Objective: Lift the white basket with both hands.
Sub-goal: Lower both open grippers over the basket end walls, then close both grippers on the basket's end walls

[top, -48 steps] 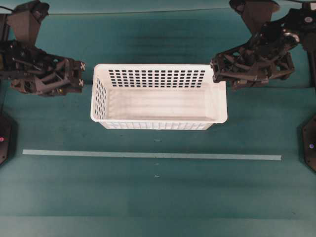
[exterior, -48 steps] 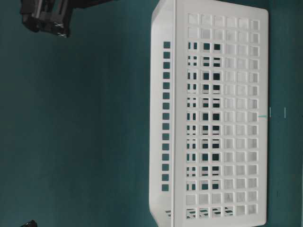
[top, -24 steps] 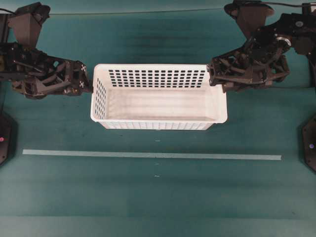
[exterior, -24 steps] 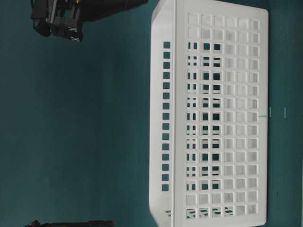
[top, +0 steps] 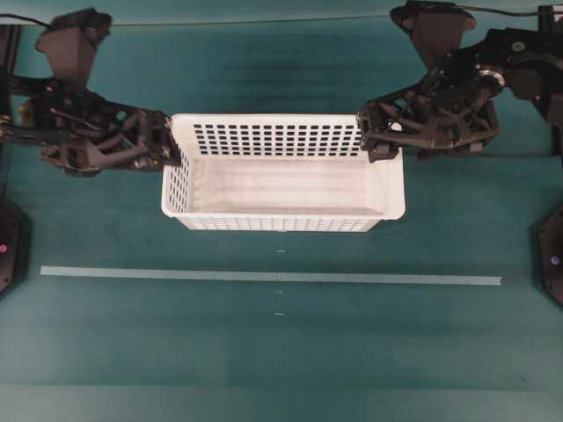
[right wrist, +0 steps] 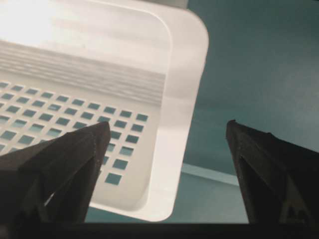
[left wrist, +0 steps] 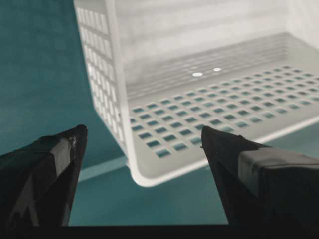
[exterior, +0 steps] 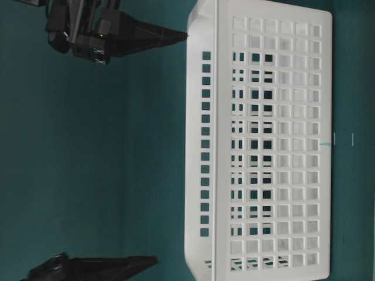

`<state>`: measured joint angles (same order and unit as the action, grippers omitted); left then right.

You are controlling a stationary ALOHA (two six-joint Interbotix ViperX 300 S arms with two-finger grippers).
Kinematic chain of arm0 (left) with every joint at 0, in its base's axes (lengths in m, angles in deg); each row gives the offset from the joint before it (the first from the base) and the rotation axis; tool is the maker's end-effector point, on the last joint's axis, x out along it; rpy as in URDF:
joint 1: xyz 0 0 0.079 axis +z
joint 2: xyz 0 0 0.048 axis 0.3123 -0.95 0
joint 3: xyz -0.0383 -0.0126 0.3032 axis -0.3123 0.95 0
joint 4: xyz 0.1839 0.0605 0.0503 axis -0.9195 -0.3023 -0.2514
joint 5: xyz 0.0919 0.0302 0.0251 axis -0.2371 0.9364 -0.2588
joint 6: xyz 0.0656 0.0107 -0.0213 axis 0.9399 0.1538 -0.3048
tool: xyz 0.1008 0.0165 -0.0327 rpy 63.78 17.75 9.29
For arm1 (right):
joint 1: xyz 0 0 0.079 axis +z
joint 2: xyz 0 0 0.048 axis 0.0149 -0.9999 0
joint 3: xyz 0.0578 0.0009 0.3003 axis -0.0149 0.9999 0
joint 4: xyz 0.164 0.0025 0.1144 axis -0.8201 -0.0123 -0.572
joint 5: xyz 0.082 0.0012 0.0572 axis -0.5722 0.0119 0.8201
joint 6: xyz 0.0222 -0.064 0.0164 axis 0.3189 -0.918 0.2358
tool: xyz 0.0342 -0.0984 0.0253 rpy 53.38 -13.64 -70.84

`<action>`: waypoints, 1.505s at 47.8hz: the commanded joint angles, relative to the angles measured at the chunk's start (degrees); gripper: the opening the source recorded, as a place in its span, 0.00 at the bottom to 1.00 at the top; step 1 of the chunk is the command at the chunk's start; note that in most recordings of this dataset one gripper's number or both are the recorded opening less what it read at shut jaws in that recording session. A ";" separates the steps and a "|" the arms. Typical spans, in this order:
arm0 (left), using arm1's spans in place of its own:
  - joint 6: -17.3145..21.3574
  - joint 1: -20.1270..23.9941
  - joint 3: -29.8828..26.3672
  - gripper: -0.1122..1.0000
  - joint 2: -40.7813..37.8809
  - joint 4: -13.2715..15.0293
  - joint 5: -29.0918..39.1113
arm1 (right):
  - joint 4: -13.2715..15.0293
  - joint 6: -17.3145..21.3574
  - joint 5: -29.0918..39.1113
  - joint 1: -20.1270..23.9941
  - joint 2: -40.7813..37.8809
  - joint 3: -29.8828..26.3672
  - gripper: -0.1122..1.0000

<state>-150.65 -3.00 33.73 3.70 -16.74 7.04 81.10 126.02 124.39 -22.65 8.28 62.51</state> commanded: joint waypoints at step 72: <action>-0.26 0.00 2.20 0.90 -13.71 -0.26 -12.66 | -0.18 8.26 -14.94 2.81 -7.03 6.24 0.95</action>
<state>-150.92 -3.00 36.28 -10.36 -16.74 -5.36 81.01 134.02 110.06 -20.28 1.52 68.84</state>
